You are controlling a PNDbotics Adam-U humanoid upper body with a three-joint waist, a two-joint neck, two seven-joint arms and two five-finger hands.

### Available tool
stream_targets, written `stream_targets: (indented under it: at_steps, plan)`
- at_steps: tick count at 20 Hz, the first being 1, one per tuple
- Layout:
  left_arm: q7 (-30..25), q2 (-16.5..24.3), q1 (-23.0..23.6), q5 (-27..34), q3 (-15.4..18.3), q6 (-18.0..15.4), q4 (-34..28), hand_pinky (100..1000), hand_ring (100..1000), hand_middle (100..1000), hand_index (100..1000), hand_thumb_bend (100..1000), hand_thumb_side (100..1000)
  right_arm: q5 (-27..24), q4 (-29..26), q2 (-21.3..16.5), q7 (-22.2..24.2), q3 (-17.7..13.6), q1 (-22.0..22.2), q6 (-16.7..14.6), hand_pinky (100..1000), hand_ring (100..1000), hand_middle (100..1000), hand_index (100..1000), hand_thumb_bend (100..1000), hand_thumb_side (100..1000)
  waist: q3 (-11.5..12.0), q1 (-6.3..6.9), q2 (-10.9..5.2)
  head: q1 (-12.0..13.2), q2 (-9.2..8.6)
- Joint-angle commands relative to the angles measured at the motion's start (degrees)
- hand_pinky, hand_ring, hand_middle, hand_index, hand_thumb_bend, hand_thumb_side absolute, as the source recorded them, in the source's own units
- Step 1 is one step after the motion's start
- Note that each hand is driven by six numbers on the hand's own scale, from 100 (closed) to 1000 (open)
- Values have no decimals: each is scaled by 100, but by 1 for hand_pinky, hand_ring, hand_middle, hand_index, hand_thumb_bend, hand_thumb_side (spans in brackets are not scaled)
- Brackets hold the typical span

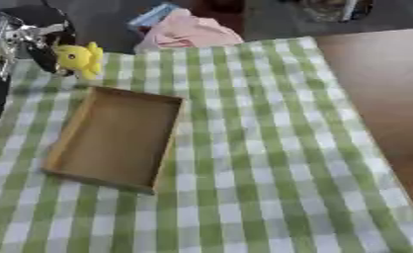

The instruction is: Pick up objects on the table and place them in the box.

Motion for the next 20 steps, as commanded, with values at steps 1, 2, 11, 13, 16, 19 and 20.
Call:
stream_targets:
  at_steps: [1,2,11,13,16,19,20]
  plan:
    - [-15,253,-101,226,-103,-94,-24,165,416,464,508,426,100,-51,-155,-109,-21,-39,-13,39,712,635,552,873,100,664,29,-22,-201,-58,92]
    - [-16,271,-100,296,-149,-159,-12,175,426,476,520,419,100,-51,-162,-110,-27,-40,-8,47,712,635,552,873,100,665,48,-22,-225,-79,123]
    - [262,429,33,1371,-770,-1077,78,202,454,510,556,354,100,-51,-252,-90,-84,-34,31,146,713,636,554,872,100,666,174,-1,-445,-198,320]
    - [331,443,75,1550,-918,-1273,70,201,453,510,554,348,100,-49,-270,-85,-93,-29,40,165,713,637,554,872,100,666,190,0,-485,-210,347]
    - [367,466,102,1686,-1013,-1356,76,201,453,510,554,348,100,-45,-286,-81,-101,-25,44,182,713,637,554,872,100,666,195,1,-502,-215,360]
    - [510,421,335,2124,-1325,-1845,-16,196,449,509,551,273,100,-34,-294,-76,-117,-17,69,201,712,637,555,871,100,666,206,-10,-592,-242,487]
    - [545,416,405,2270,-1427,-1965,-61,195,448,508,551,267,100,-39,-298,-73,-119,-15,75,204,712,637,555,871,100,666,208,-11,-607,-244,509]
